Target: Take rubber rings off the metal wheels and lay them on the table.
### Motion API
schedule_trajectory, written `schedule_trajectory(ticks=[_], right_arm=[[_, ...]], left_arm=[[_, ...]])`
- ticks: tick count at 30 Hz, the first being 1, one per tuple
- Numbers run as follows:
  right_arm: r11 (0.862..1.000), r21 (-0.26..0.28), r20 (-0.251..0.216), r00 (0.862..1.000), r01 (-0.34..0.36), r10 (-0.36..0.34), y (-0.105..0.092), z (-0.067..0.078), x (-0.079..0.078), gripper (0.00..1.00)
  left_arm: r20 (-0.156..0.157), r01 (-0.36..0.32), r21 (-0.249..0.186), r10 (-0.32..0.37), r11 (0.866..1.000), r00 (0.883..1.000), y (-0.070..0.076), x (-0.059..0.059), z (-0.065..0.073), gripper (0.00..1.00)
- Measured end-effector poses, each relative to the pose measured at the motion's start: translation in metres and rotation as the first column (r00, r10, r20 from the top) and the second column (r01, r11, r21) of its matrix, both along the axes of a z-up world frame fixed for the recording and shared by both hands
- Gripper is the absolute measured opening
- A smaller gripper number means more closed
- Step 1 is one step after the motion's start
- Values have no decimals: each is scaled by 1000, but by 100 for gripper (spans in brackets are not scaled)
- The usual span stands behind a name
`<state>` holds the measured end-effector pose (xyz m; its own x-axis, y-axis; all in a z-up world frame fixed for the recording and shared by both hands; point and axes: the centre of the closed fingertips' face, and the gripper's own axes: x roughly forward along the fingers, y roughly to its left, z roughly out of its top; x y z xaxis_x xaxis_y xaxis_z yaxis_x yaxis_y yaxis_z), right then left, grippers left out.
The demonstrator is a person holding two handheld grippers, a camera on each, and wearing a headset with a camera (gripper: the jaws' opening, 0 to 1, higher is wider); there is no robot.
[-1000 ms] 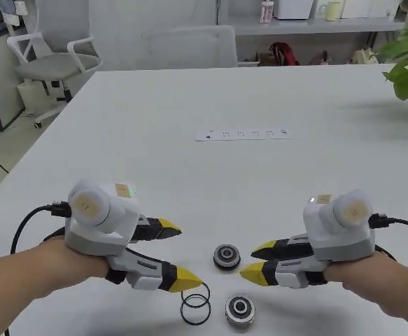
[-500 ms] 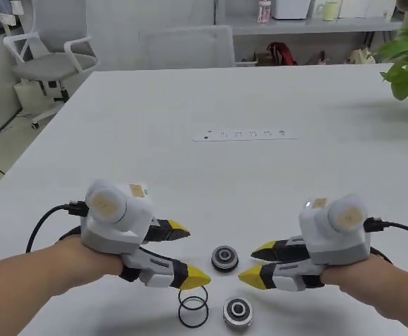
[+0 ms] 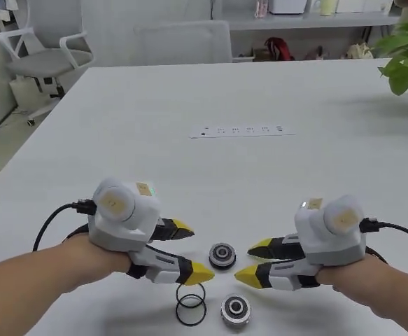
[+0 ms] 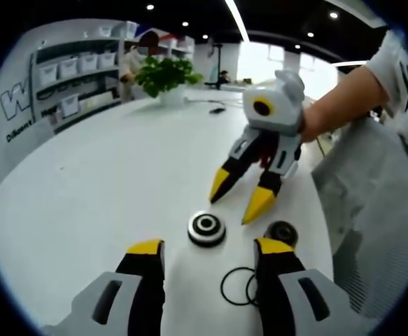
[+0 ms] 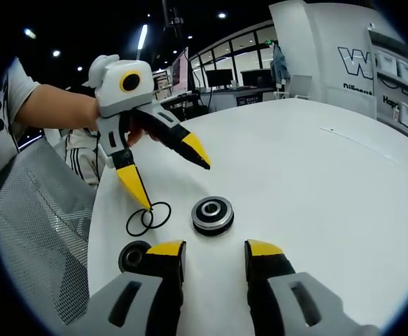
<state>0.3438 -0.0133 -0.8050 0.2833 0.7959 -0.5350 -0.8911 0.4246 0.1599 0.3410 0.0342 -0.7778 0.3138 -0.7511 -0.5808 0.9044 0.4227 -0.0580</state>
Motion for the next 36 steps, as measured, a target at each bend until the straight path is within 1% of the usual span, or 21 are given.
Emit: schedule_trajectory(ticks=[4, 8, 17, 20, 23, 30, 31, 36], right_arm=[[1000, 1, 6, 1000, -4, 4, 2, 0, 0, 31], [1000, 10, 15, 1000, -4, 4, 4, 1, 1, 30], [1000, 23, 20, 1000, -7, 7, 9, 2, 2, 29], [1000, 26, 17, 1000, -8, 8, 9, 1, 1, 29], [1000, 29, 13, 1000, -10, 10, 10, 1, -1, 29], [999, 30, 11, 1000, -12, 11, 11, -1, -2, 29], [999, 30, 11, 1000, -11, 11, 11, -1, -1, 29], [999, 31, 9, 1000, -12, 12, 11, -2, -2, 29]], left_arm=[[0, 8, 5, -8, 1000, 1000, -4, 0, -3, 50], [-2, 7, -1, -7, 1000, 1000, -7, 0, -3, 48], [-2, 9, -3, -9, 1000, 1000, -16, 4, -4, 39], [4, 16, 5, -16, 1000, 1000, -19, 4, -6, 35], [2, 15, 13, -15, 1000, 1000, -22, 4, -10, 30], [8, 24, 29, -24, 999, 1000, -25, 4, -14, 26], [17, 24, 30, -25, 999, 1000, -26, 5, -13, 24], [17, -4, 32, 4, 999, 1000, -26, 11, -14, 18]])
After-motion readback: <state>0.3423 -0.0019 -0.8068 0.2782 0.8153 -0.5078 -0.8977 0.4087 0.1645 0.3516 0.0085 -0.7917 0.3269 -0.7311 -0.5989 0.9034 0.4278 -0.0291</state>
